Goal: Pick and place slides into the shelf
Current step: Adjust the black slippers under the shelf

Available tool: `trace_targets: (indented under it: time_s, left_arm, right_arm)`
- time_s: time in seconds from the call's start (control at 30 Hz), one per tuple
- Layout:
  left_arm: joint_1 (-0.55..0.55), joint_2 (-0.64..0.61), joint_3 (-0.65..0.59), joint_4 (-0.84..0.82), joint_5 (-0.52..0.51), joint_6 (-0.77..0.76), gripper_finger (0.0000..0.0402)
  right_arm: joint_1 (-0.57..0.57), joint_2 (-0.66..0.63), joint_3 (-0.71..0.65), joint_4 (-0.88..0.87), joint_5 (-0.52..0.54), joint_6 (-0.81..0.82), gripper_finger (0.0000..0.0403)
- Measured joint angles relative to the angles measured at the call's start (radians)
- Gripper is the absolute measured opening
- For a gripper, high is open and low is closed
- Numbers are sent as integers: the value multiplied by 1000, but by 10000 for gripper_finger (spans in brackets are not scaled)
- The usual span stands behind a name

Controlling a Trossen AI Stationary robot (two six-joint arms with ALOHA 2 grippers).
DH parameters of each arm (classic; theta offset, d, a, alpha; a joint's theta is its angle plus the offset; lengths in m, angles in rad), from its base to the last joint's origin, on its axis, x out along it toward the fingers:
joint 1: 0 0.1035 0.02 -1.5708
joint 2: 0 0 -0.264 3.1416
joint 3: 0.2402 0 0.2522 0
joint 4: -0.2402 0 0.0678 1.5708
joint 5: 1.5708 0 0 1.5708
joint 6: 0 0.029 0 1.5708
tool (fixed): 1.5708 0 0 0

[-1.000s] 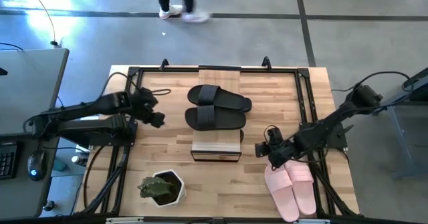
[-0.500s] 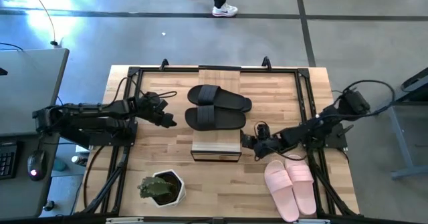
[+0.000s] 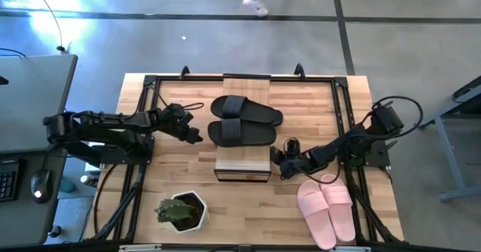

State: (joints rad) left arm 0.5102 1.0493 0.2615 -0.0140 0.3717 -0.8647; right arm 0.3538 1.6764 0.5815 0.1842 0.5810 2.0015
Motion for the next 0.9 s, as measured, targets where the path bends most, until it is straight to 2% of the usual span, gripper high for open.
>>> trace_targets:
  time_s: [0.13, 0.3, 0.5, 0.77, 0.9]
  left_arm:
    - [0, 14, 0, 10, -3, -2, 122]
    - [0, 24, 0, -49, -29, 53, 122]
    - [0, 72, -13, -32, -32, 41, 122]
    - [0, 182, -12, 155, 15, 22, 122]
    - [0, 262, -12, 239, 17, 22, 122]
  right_arm:
    - [1, 9, 3, -22, 58, 65, 0]
    - [-3, 6, 2, -41, 105, 70, 0]
    - [-2, 7, 2, -74, 136, 76, 0]
    - [-3, 7, 1, -133, 178, 114, 0]
    - [0, 8, 1, -186, 178, 34, 0]
